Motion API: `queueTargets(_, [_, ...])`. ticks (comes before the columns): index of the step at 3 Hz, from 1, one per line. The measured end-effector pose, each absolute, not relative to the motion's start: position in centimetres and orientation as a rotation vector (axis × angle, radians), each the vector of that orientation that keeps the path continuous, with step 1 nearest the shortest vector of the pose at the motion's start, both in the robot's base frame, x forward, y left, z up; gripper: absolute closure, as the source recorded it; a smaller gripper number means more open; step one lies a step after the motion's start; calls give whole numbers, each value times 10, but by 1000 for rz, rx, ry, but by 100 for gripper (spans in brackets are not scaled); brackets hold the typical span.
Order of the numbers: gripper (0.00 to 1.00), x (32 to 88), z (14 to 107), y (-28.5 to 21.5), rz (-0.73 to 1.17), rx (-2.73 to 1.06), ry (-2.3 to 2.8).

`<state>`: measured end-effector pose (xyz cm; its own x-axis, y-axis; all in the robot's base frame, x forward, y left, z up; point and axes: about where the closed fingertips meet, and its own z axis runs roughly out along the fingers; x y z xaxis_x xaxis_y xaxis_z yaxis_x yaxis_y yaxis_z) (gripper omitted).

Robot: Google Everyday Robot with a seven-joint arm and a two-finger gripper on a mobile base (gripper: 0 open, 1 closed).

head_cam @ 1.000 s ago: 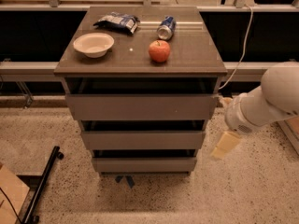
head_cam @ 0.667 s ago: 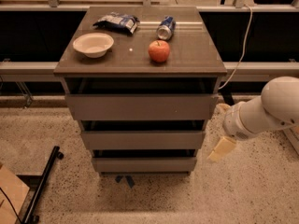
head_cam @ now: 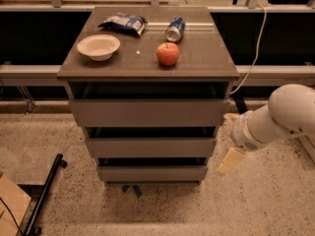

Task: Open bottom drawer

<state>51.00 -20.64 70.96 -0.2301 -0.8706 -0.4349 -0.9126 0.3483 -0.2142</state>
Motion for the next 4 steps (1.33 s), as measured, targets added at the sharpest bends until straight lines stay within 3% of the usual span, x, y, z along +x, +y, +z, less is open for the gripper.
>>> queueTargets(2, [0, 503, 649, -182, 184, -1506, 2075])
queueTargets(4, [0, 543, 570, -157, 327, -1470, 2001])
